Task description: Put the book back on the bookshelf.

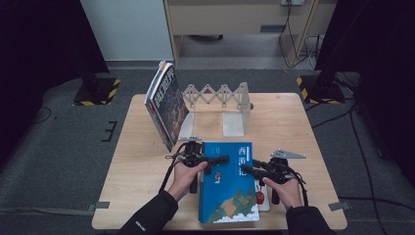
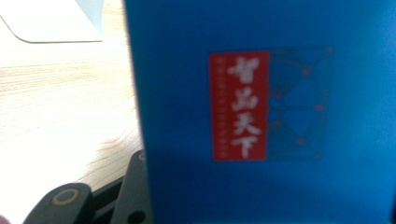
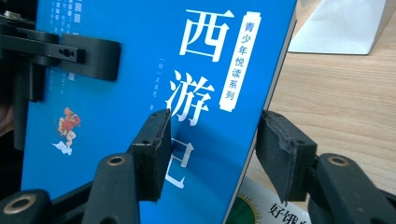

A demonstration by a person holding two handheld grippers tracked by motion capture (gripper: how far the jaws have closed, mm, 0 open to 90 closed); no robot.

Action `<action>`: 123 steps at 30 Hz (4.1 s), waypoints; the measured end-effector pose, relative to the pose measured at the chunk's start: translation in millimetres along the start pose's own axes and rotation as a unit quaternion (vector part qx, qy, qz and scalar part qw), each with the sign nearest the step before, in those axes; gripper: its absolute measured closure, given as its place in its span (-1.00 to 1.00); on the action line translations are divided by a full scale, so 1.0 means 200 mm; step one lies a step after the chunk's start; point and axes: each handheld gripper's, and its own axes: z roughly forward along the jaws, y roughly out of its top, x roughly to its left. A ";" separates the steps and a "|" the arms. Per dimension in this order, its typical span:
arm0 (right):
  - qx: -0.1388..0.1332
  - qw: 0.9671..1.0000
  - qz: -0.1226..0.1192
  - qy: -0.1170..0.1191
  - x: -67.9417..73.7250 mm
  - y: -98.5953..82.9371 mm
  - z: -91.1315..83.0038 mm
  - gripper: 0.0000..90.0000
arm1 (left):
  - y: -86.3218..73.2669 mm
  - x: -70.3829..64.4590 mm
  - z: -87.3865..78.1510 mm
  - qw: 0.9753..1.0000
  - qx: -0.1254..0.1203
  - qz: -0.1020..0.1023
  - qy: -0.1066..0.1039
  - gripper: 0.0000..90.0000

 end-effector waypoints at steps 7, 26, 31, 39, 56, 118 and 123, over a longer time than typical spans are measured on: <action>-0.018 1.000 0.016 -0.001 0.00 -0.01 -0.02 -0.09 | 0.01 -0.02 -0.01 1.000 0.001 0.012 -0.002 0.34; -0.065 0.998 0.007 0.019 0.02 0.09 -0.03 -0.18 | 0.21 -0.15 -0.07 0.996 -0.068 0.051 0.005 0.35; -0.073 0.997 -0.006 0.007 0.02 0.11 -0.05 -0.18 | 0.21 -0.16 -0.06 0.991 -0.090 0.095 0.004 0.34; -0.050 0.998 -0.025 0.010 0.03 0.09 0.00 -0.07 | 0.17 -0.11 -0.12 0.991 -0.090 0.097 -0.002 0.33; -0.041 0.998 -0.056 0.011 0.06 0.06 0.00 0.17 | 0.06 -0.17 -0.19 0.983 -0.092 0.159 0.014 0.20; -0.039 0.998 -0.052 -0.008 0.00 0.07 -0.03 0.15 | 0.01 -0.11 -0.04 0.988 -0.065 0.136 0.026 0.30; -0.040 0.998 -0.056 -0.006 0.01 0.07 -0.04 0.15 | 0.02 -0.11 -0.05 0.991 -0.060 0.116 0.027 0.33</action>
